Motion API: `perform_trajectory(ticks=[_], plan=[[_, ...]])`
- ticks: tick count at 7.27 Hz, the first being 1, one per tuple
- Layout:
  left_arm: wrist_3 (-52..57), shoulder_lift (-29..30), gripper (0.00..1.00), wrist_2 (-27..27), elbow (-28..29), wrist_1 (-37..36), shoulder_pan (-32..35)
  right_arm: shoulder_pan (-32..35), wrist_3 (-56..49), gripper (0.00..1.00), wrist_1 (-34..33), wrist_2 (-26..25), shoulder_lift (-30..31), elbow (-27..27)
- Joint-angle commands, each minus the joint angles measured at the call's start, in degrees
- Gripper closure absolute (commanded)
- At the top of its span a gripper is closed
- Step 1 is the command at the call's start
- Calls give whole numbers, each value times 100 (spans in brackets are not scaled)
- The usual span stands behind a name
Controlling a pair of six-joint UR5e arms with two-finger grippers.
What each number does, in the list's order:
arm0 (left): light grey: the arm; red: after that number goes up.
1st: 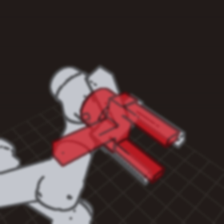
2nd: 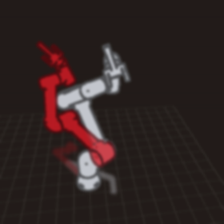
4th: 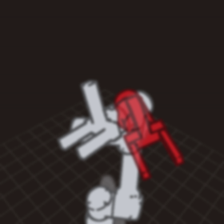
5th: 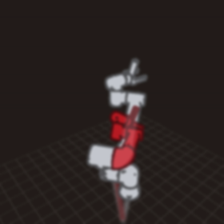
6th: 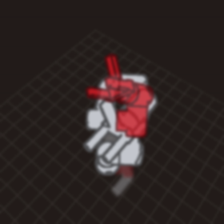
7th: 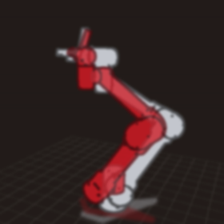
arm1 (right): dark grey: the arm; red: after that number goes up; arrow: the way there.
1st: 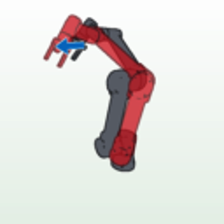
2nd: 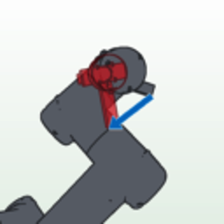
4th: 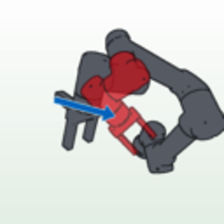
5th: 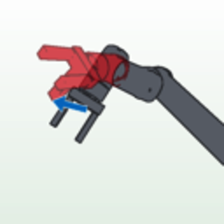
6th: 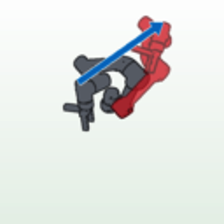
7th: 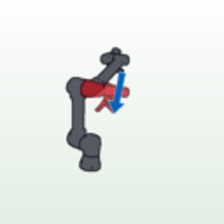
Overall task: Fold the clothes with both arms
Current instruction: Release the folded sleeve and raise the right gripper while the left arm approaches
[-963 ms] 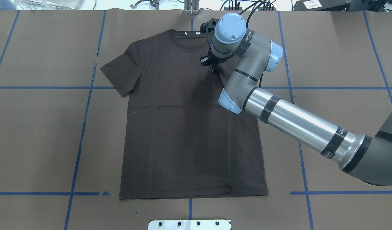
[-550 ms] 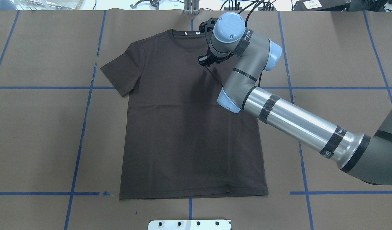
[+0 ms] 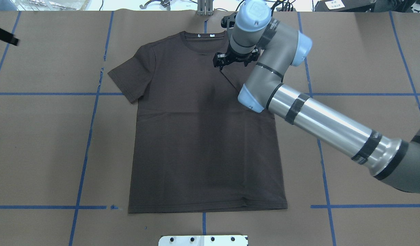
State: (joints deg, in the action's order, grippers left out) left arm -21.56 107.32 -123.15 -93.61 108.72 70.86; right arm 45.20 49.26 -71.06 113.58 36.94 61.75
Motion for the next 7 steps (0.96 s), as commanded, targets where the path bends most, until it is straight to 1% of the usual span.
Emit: perform_trajectory(ticks=[1, 2, 3, 4, 5, 6, 7], plan=[[-2422, 359, 0, 238, 253, 820, -1095, 522, -12, 0, -1693, 785, 652, 1437], [-3162, 725, 1, 613, 934, 1575, -1335, 751, -282, 0, -2179, 979, 1013, 2036], [-3344, 1016, 1, 1086, 1550, 2070, -1634, 918, -398, 0, -2236, 929, 1530, 2643], [-3380, 1315, 1, 1448, 1957, 2266, -1854, 1042, -399, 0, -2350, 955, 1787, 2971], [-3389, 1492, 1, 1704, 2256, 2311, -2039, 1052, -408, 0, -2342, 964, 1903, 3139], [-3398, 1702, 4, 1976, 2651, 2503, -2093, 1035, -391, 0, -2316, 964, 1904, 3132], [-3538, 1713, 7, 2118, 2890, 2740, -2111, 991, -347, 0, -2281, 964, 1896, 3124]])
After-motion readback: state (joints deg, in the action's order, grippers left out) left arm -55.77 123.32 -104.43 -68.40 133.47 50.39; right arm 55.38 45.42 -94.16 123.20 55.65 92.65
